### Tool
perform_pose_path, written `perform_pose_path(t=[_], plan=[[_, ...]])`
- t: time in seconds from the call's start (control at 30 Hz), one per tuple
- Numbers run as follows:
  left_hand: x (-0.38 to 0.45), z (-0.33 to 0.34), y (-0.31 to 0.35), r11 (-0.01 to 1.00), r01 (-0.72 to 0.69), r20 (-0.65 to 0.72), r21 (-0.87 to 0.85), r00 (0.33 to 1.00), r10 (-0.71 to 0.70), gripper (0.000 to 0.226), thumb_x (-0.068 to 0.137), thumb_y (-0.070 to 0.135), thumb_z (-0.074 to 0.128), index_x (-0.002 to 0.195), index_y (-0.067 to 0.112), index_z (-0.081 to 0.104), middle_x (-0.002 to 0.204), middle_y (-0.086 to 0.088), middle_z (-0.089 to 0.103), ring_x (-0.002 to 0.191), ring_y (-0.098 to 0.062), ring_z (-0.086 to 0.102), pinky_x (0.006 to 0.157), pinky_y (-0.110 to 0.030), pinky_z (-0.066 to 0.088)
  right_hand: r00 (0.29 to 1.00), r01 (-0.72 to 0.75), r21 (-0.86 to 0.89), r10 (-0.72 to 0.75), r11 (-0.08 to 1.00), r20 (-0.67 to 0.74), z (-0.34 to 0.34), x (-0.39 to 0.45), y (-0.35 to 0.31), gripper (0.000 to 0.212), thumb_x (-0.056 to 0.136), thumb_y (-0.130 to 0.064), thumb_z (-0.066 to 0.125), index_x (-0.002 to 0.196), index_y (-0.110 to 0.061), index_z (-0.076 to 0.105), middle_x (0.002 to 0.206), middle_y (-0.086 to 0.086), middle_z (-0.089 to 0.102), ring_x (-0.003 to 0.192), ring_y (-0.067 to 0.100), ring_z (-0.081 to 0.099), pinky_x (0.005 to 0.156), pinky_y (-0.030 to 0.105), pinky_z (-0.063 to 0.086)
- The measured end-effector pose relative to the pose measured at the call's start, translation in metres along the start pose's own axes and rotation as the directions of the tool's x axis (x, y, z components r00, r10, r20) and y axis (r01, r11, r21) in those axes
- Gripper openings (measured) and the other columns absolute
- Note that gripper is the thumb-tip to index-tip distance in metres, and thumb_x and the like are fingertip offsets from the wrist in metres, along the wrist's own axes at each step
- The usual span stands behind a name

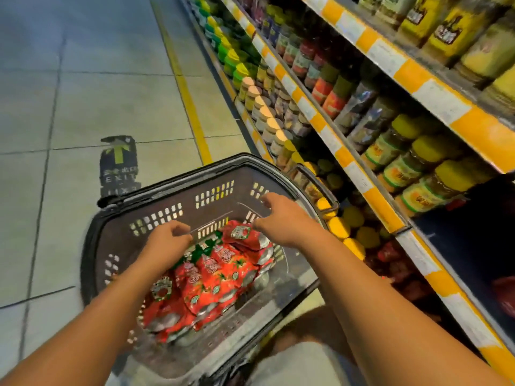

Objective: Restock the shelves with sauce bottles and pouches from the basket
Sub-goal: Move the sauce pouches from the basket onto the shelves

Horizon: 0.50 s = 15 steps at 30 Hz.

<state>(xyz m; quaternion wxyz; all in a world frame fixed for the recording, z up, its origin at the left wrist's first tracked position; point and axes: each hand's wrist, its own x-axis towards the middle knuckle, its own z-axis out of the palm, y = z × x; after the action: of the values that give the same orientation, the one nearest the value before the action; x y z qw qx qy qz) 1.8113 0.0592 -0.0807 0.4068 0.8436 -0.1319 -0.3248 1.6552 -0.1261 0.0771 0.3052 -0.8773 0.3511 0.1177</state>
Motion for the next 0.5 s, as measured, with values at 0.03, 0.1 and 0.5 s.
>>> perform_pose_path(t=[0.03,0.1,0.5], plan=[[0.004,0.002,-0.007,0.997,0.07,-0.015,-0.032,0.997,-0.07,0.009,0.092,0.017,0.073,0.102,0.019,0.072,0.107,-0.004,0.071,0.1,-0.022,0.066,0.086,-0.037,0.051,0.999,-0.027,0.008,0.027,1.0,0.024,0.008,0.011,-0.003,0.056,0.095,-0.031,0.07,0.143,-0.011,0.051,0.133,0.01,0.061,0.119,0.032,0.059,0.083,0.038,0.047],[0.012,0.008,-0.021,0.976,0.198,-0.046,-0.09,0.978,-0.203,0.006,0.09,0.014,0.072,0.095,0.01,0.073,0.099,-0.012,0.072,0.096,-0.03,0.067,0.08,-0.041,0.052,0.994,-0.077,0.013,0.076,0.997,0.073,0.025,0.031,-0.006,0.036,0.095,-0.024,0.067,0.124,-0.002,0.06,0.11,0.017,0.066,0.096,0.034,0.064,0.072,0.042,0.049],[0.017,0.059,-0.082,0.763,0.613,-0.103,0.206,0.789,-0.606,0.045,0.094,0.038,0.063,0.124,0.005,0.069,0.132,-0.022,0.064,0.122,-0.042,0.059,0.1,-0.047,0.053,0.984,-0.176,-0.227,0.174,0.958,-0.027,0.114,0.109,0.056,0.033,0.089,-0.018,0.059,0.119,-0.007,0.058,0.126,0.019,0.055,0.112,0.045,0.057,0.087,0.049,0.055]])
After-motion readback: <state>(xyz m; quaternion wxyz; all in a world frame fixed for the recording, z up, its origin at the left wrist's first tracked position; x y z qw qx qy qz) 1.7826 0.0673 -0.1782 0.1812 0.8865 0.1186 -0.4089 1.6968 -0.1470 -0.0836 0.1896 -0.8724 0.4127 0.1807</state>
